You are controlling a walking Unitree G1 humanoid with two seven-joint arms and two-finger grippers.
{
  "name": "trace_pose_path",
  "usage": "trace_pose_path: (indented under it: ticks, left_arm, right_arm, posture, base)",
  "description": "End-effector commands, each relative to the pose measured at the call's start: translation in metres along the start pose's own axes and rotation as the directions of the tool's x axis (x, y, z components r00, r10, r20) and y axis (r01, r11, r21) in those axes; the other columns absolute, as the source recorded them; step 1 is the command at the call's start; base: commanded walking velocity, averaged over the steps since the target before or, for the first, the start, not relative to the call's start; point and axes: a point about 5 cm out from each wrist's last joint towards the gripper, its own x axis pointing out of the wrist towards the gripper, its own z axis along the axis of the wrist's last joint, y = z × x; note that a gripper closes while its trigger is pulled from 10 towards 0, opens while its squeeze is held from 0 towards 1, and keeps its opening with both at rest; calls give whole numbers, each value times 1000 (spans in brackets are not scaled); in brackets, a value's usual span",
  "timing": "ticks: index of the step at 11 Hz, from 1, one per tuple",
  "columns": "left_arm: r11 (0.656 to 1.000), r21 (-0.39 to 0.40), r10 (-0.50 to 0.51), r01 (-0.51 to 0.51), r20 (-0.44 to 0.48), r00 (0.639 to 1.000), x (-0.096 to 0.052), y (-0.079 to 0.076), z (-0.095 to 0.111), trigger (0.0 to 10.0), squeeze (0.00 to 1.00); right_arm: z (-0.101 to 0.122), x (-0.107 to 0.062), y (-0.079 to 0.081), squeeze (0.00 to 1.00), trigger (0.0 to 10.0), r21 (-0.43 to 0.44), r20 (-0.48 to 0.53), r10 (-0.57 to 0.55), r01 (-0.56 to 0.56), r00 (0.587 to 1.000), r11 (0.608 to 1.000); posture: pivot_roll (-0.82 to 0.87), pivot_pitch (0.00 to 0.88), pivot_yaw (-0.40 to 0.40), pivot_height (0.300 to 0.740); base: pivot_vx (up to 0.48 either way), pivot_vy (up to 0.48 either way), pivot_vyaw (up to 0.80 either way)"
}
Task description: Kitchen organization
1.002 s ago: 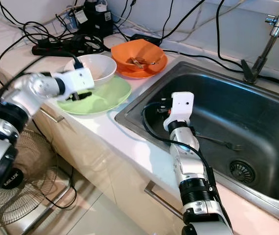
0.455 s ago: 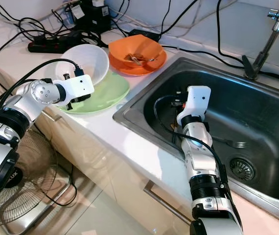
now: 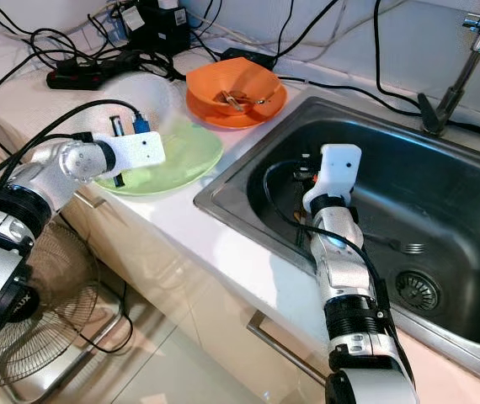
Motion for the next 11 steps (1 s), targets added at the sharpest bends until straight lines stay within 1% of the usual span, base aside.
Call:
trace_pose_path:
  ticks: [1,2,3,4,5,6,7,9,10,11]
  left_arm:
    - [995,39,86,-89,60,994,0,13,12,0,0]
    - [986,25,160,-163,96,982,-1,18,18,0,0]
    - [973,9,227,-230,131,965,-2,24,24,0,0]
    - [955,9,290,-295,163,943,-4,30,30,0,0]
    - [936,-61,351,-347,264,898,-7,35,48,4902,0]
    - [929,-96,368,-357,330,869,-10,34,59,10000,0]
    - [932,-128,362,-339,395,844,-11,19,72,10000,0]
    - [937,-179,347,-298,416,841,-9,-7,83,10000,0]
    - [938,-208,343,-278,420,840,-9,-15,88,10000,0]
    - [937,-223,342,-270,421,840,-10,-21,92,10000,0]
  right_arm:
    - [2,3,3,0,10000,15,3,-1,1,1000,1000]
    - [3,6,6,0,10000,18,7,4,-4,1000,1000]
    - [4,9,8,0,10000,19,10,8,-8,1000,1000]
    - [5,11,8,0,10000,21,15,9,-9,1000,1000]
    - [8,12,9,0,10000,23,28,8,-8,1000,1000]
    - [10,13,10,0,10000,22,34,8,-9,999,1000]
    - [15,17,5,0,10000,2,47,1,-1,999,1000]
    - [36,25,-9,0,10000,-20,103,-8,10,995,1000]
    - [45,28,-13,1000,10000,-42,127,-5,10,992,999]
    - [51,29,-16,1000,10000,-46,140,-12,19,990,999]
  posture:
    - [145,38,46,740]
    - [154,26,42,740]
    - [159,15,40,740]
    - [161,8,41,740]
    - [165,0,40,740]
    - [167,0,40,740]
    - [171,0,36,740]
    - [159,0,30,740]
    - [156,0,31,740]
    - [157,0,28,740]
  base:
    - [0,0,0]
    - [0,0,0]
    - [0,0,0]
    - [0,0,0]
    - [0,0,0]
    - [0,0,0]
    - [0,0,0]
    - [0,0,0]
    - [0,0,0]
    - [0,0,0]
